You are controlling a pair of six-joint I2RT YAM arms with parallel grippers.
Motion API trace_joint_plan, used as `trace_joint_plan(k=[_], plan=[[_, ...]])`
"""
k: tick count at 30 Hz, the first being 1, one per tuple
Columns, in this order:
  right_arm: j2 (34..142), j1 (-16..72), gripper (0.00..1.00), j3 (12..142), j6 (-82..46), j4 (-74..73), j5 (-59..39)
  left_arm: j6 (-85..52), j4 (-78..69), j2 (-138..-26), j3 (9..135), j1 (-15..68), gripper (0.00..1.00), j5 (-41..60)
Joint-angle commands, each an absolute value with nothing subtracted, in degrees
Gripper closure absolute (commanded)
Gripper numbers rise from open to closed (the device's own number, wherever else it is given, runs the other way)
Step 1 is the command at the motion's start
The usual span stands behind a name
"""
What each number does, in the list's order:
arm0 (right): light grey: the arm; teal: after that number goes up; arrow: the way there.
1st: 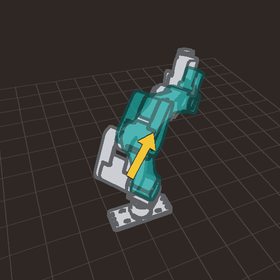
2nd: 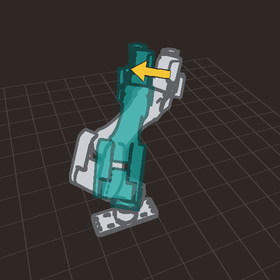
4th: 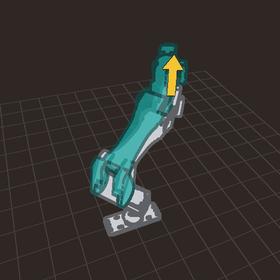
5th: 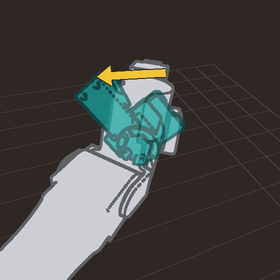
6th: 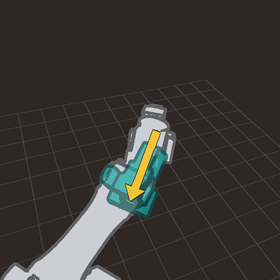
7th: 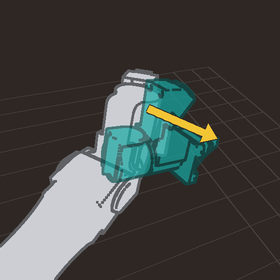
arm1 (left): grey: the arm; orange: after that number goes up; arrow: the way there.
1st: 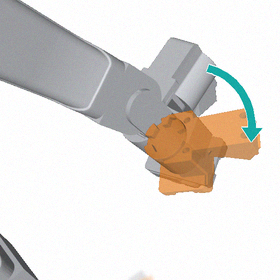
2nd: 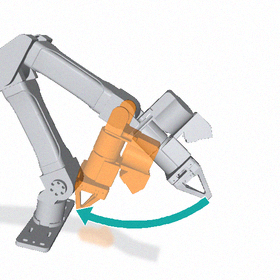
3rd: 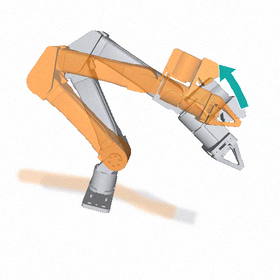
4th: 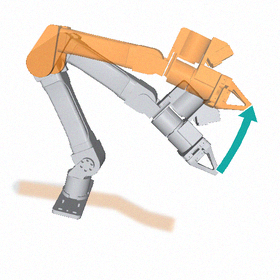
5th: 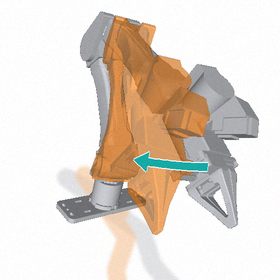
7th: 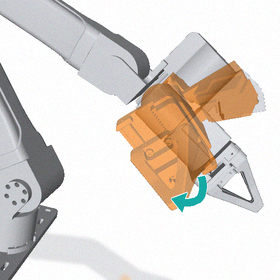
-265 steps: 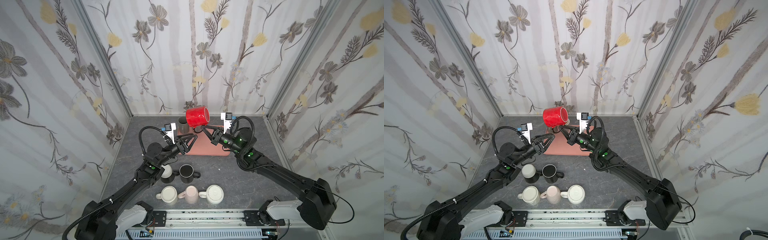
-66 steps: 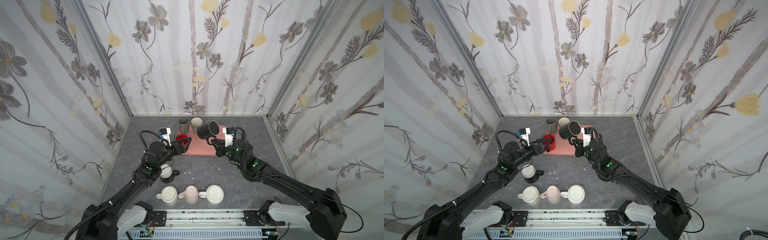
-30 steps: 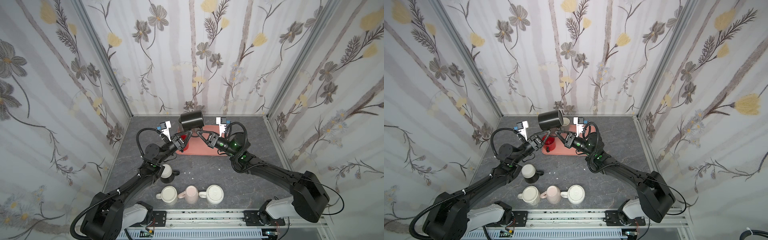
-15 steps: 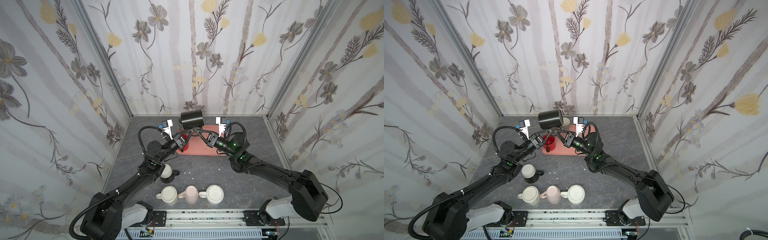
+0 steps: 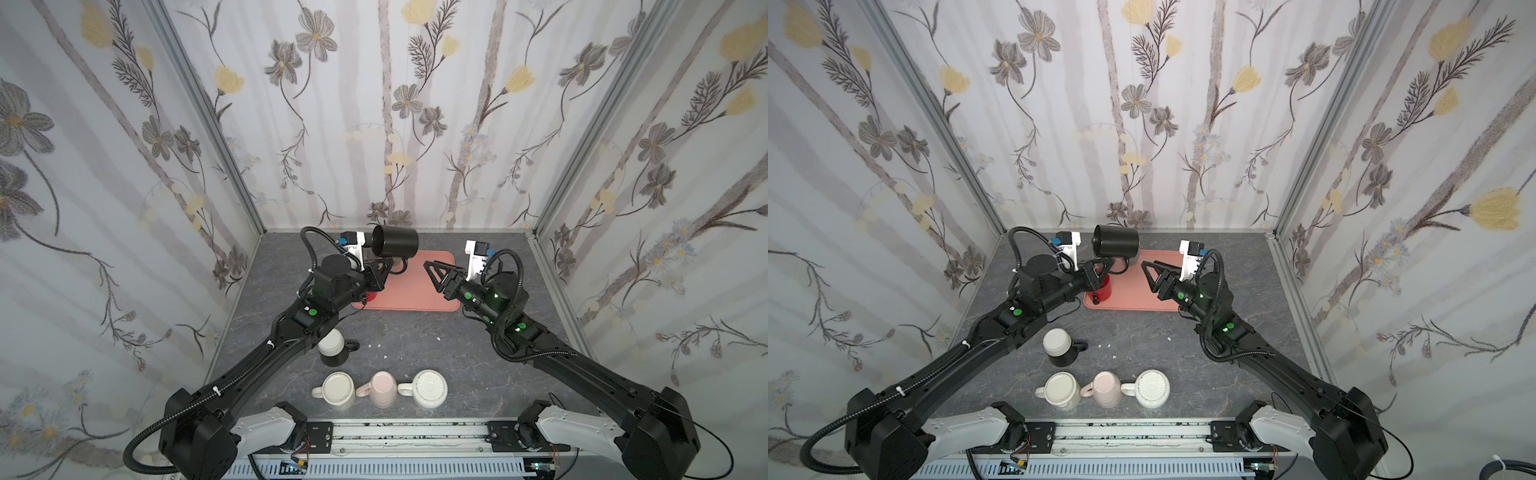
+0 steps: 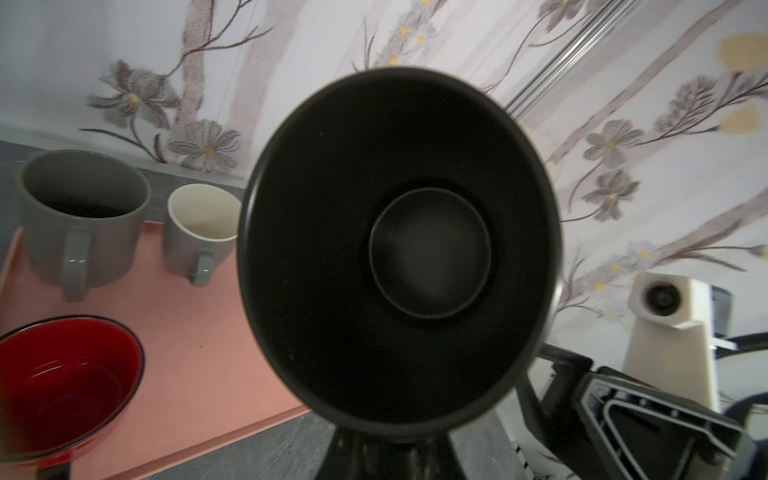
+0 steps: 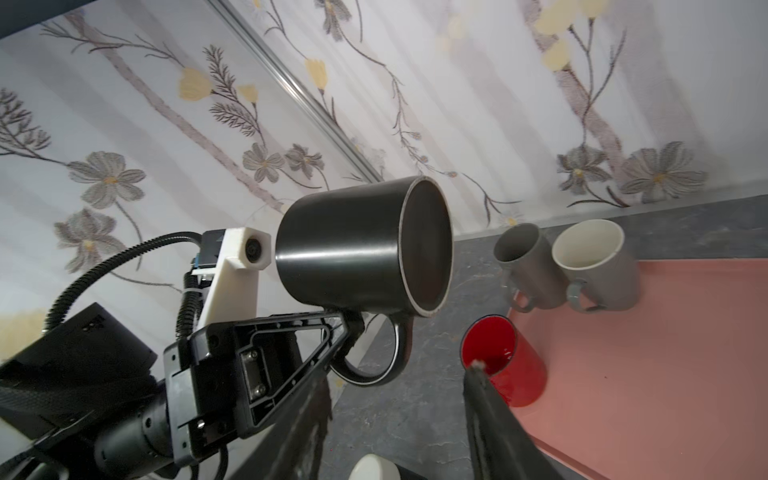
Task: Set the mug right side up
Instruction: 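Set the black mug upright on the tray beside the red mug with the left gripper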
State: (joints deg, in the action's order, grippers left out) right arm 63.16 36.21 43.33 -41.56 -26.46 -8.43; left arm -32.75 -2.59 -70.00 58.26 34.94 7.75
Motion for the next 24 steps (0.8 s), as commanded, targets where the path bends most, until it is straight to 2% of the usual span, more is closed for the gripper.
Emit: trace_joint_plan(k=[1,12,24], plan=[[60.1,35.0,0.47,40.3,-39.4,-20.9,-4.5,-27.0,8.4,-74.2,62.3,36.7,1.0,-2.2],[55.5,31.7,0.44,35.0,-40.4,-18.8,-4.0,-23.6,16.4,-91.1,70.1,44.2,1.0,-16.0],[53.5,29.5,0.44,33.8,-40.6,-18.0,-4.9,-22.4,18.1,-104.8,76.2,44.5,1.0,-24.0]])
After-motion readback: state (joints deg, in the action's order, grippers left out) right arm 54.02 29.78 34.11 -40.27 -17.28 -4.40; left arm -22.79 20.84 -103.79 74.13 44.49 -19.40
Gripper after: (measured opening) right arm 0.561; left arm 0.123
